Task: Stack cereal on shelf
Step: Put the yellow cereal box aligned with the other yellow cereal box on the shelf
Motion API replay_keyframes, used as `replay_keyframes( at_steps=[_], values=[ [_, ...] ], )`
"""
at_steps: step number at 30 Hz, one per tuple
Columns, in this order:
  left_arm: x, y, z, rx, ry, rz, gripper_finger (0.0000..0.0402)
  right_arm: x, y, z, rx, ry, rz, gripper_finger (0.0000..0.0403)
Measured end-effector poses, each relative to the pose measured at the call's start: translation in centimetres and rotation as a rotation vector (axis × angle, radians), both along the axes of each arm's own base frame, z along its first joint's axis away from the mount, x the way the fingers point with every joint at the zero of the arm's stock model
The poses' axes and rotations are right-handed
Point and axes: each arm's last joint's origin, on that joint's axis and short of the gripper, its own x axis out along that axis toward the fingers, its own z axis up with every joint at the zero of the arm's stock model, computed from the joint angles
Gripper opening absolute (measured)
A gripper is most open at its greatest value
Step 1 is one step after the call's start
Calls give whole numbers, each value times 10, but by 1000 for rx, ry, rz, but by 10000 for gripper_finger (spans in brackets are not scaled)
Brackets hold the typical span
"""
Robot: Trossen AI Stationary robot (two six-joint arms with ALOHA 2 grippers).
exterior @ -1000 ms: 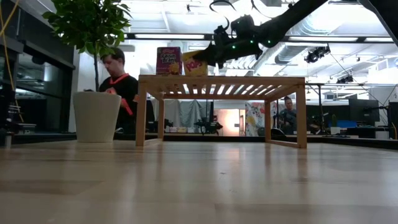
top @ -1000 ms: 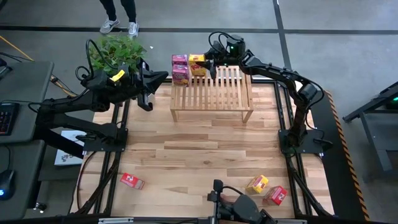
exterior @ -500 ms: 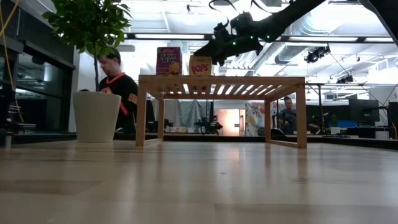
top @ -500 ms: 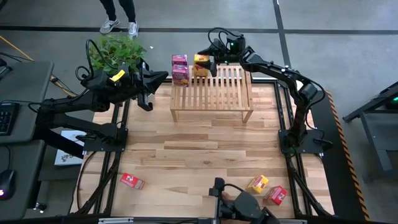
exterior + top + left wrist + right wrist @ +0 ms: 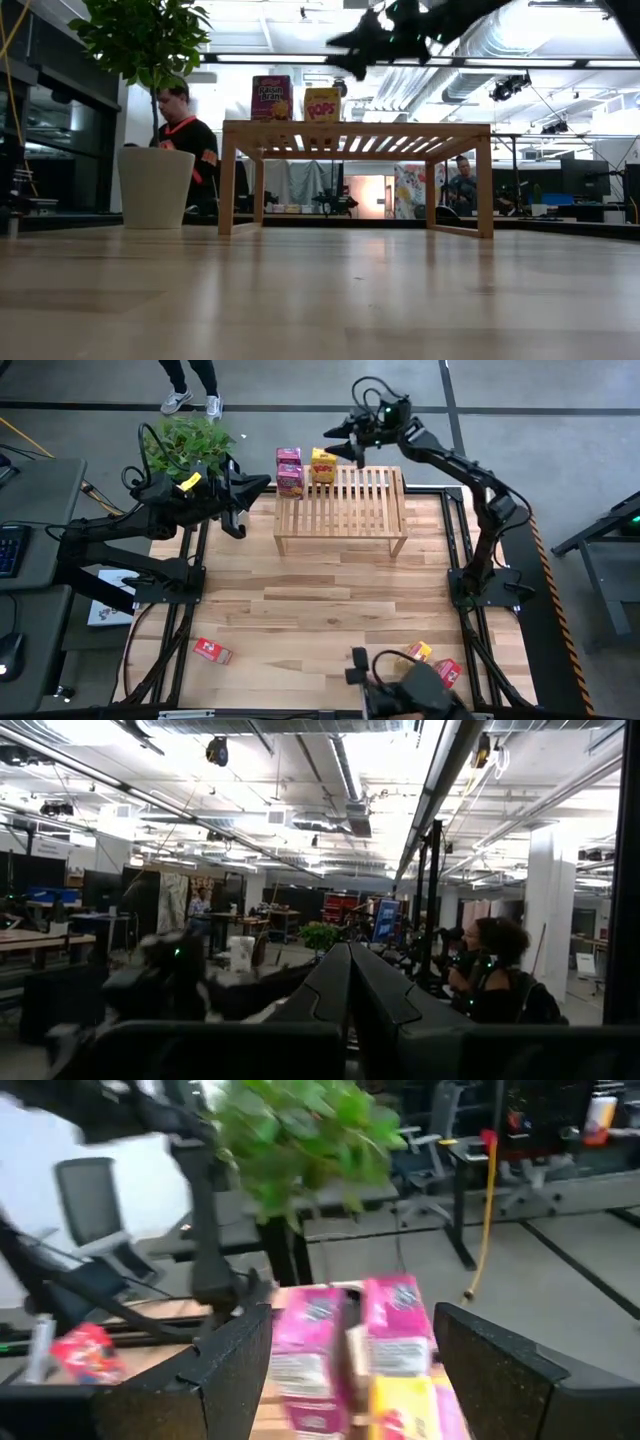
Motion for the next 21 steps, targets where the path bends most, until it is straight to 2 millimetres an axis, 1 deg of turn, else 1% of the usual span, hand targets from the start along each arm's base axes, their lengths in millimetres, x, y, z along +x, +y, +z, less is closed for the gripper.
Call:
replay_keyframes(
  at_steps=[2, 5, 9, 12, 16, 19, 21],
  values=[
    [0, 0, -1, -2, 6, -1, 1, -10, 11, 18, -13, -5, 18, 271],
    [1, 0, -1, -8, 12, -5, 1, -31, 33, 41, -33, 12, 35, 271],
    [1, 0, -1, -8, 11, -5, 1, -61, 72, 59, -25, 117, 70, 271],
    [1, 0, -1, -8, 11, -5, 1, -77, 109, 65, 28, 213, 140, 271],
    [1, 0, -1, -8, 10, -5, 1, -90, 169, 70, 143, 366, 236, 271],
    [1, 0, -1, 8, 14, 2, 1, -95, 212, 66, 240, 572, 215, 271],
    [1, 0, -1, 33, 20, 12, 1, -101, 241, 61, 308, 744, 165, 271]
  ],
)
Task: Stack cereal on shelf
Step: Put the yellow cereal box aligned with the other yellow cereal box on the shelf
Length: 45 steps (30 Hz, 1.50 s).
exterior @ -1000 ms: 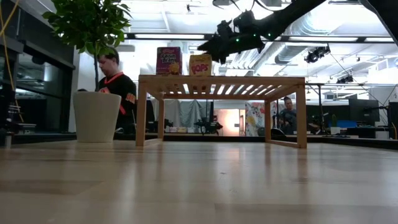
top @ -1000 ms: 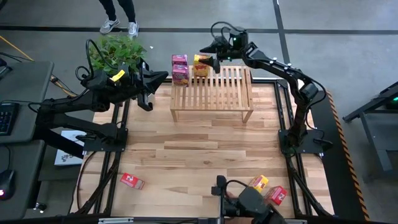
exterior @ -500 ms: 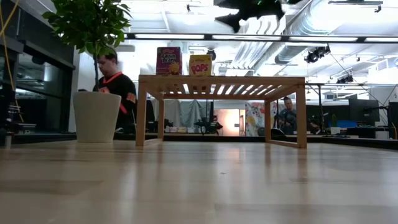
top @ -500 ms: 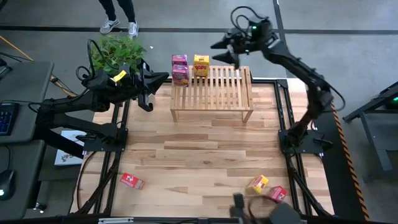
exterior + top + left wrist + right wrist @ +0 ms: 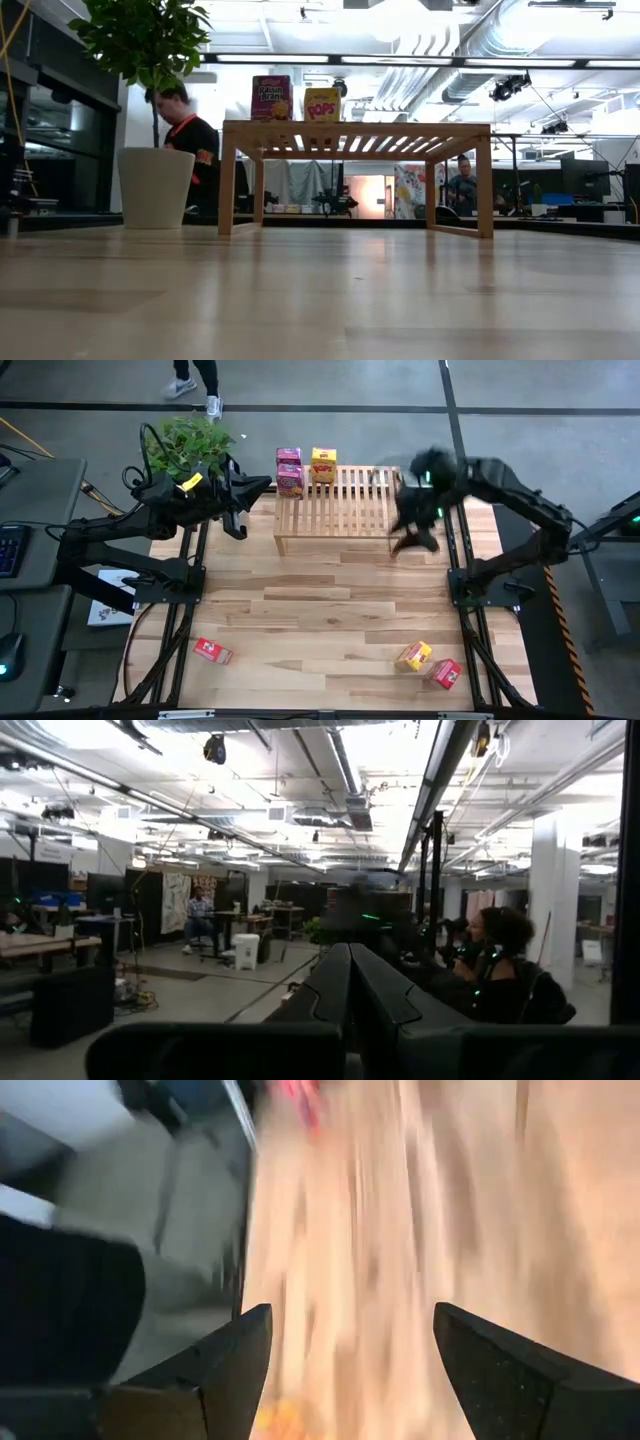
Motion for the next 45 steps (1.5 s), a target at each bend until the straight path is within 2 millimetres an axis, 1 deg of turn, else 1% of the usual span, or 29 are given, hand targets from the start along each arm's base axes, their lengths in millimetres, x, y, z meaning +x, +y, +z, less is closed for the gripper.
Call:
replay_keyframes(
  at_steps=[1, 3, 5, 6, 9, 11, 13, 16, 20, 23, 26, 30, 33, 38, 45],
  values=[
    [0, 0, 0, 7, 1, 3, 1, -3, 12, -3, 12, 93, -38, 271],
    [0, 0, 0, 12, 2, 5, 1, -9, 36, -9, 38, 298, -167, 271],
    [0, 0, 0, 13, 2, 5, 1, -14, 57, -15, 64, 475, -352, 271],
    [0, 0, 0, 13, 2, 5, 1, -15, 68, -16, 88, 523, -435, 271],
    [0, 0, 0, -1, -1, -17, 0, -16, 105, -20, 244, 581, -643, 271],
    [0, -1, 0, -5, -1, -39, 0, -19, 128, -25, 317, 643, -729, 271],
    [0, -1, 0, -3, 3, -44, 0, -26, 152, -38, 316, 731, -817, 271],
    [0, -1, -1, -4, 8, -45, 0, -36, 183, -58, 340, 796, -982, 271],
    [1, -1, -2, -7, 21, -45, 0, -46, 211, -88, 365, 835, -1132, 271],
    [1, -1, -2, -7, 22, -45, 0, -48, 222, -108, 383, 839, -1140, 271],
    [1, -1, -2, -7, 24, -45, 0, -43, 230, -125, 435, 835, -1117, 271],
    [1, -1, -2, -7, 24, -45, 0, -37, 232, -146, 470, 827, -1116, 271],
    [1, -1, -2, -7, 24, -45, 0, -38, 230, -151, 446, 850, -1133, 271],
    [1, -1, -2, -8, 24, -41, 0, -41, 228, -152, 420, 904, -1151, 271],
    [1, -1, -3, -9, 25, -39, 0, -31, 239, -162, 433, 926, -1150, 271]
  ],
)
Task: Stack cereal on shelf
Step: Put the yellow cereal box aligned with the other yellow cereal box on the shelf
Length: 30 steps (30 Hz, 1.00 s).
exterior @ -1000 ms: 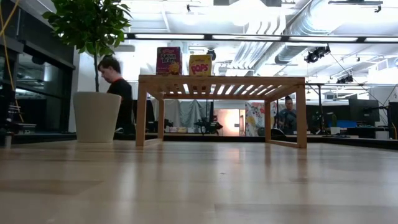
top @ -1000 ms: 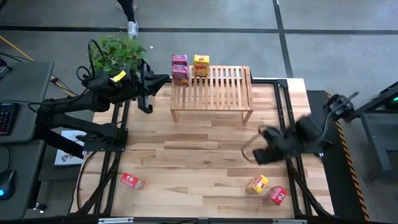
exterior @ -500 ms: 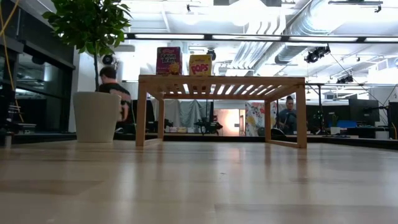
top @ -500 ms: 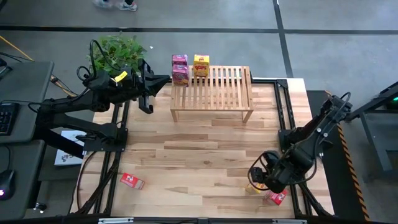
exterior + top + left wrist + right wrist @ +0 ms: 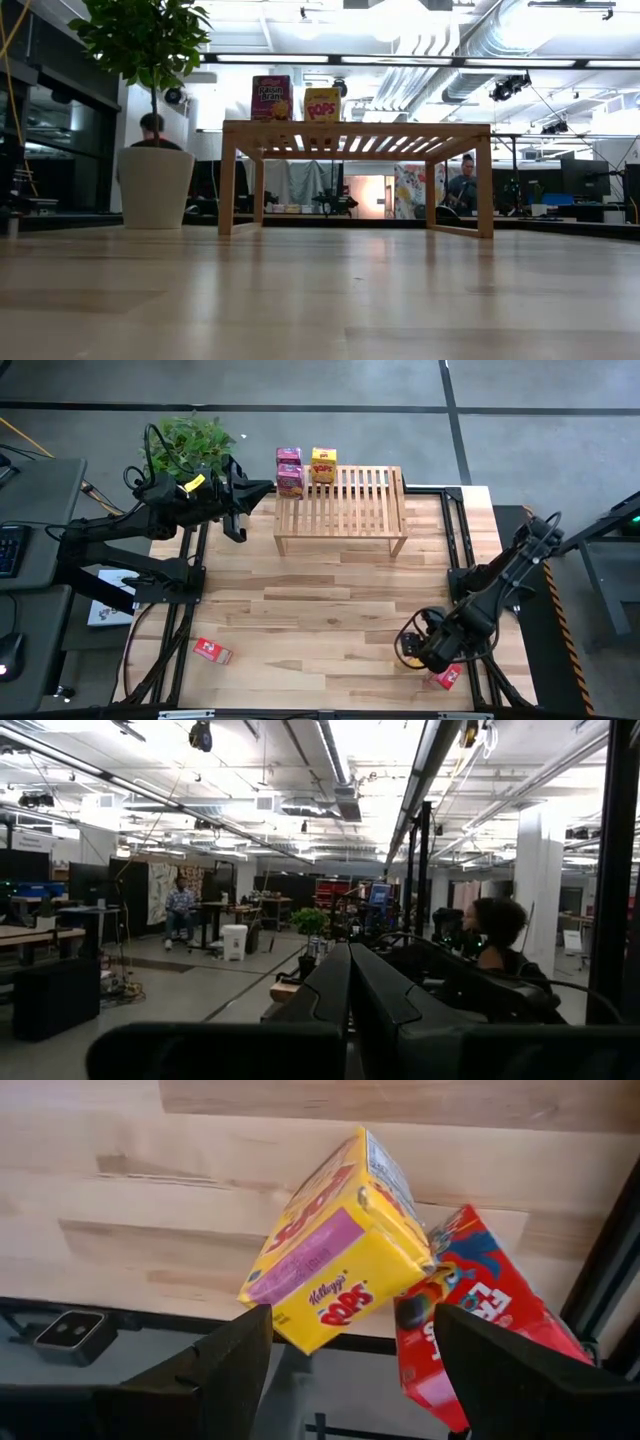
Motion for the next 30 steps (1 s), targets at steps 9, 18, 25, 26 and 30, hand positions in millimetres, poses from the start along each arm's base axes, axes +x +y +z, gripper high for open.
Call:
replay_keyframes(
  at_steps=[9, 18, 25, 26, 30],
  values=[
    [0, 0, 0, 0, 1, 2, 0, 11, 4, -11, -26, -7, -24, 271],
    [0, 0, 0, -1, 1, 2, 0, 8, 0, -12, -56, 34, -21, 271],
    [0, 0, 0, -1, 2, 2, 0, 6, -4, -12, -109, 46, -18, 271],
    [0, 0, 0, -1, 2, 2, 0, 7, -4, -12, -108, 46, -20, 271],
    [0, 0, 0, -1, 2, 2, 0, 7, -5, -12, -107, 46, -21, 271]
  ],
)
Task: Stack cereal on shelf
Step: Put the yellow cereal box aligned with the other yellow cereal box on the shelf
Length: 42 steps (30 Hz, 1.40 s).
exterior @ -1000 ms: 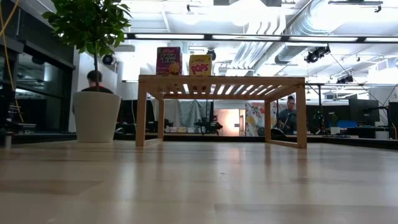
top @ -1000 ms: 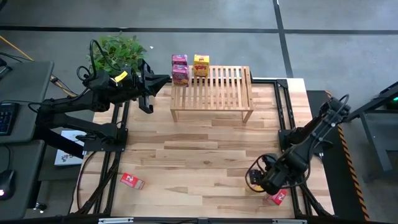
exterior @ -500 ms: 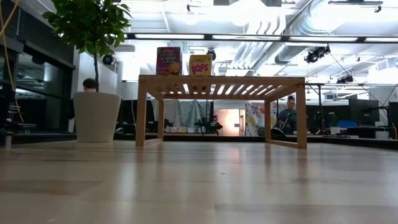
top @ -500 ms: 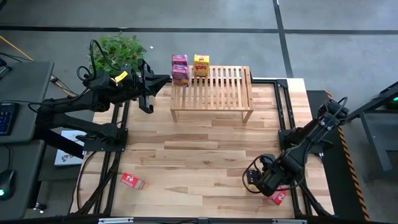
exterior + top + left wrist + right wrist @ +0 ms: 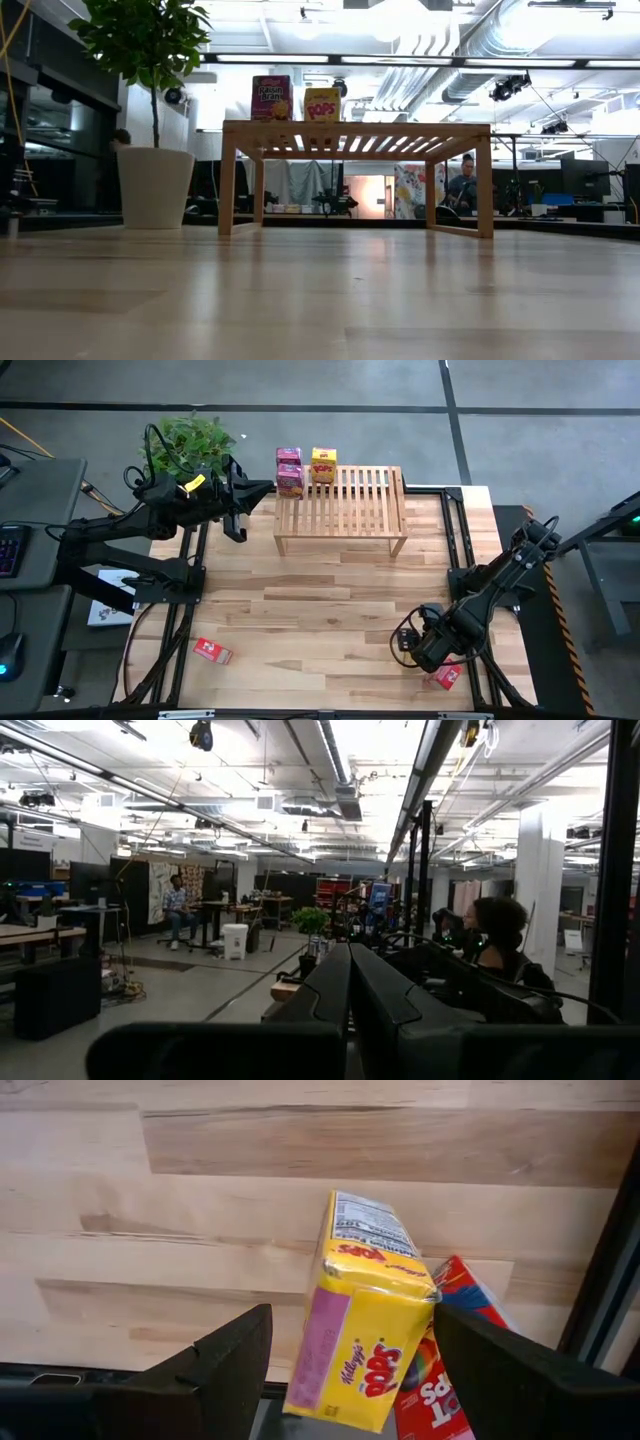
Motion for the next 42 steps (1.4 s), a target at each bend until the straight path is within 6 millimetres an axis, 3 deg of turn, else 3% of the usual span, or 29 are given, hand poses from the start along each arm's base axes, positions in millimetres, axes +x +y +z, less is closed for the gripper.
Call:
replay_keyframes(
  at_steps=[17, 33, 37, 42],
  values=[
    [1, 0, -3, -27, 23, -9, 0, 1, 1, -1, 20, 16, -2, 271],
    [1, 0, -4, -28, 33, -9, 1, 13, 15, -30, -42, 90, 19, 269],
    [1, 0, -4, -21, 35, -6, 1, 13, 15, -30, -48, 88, 24, 243],
    [1, 1, -3, -27, 34, 13, 1, 13, 14, -29, -67, 70, 62, 178]
  ],
)
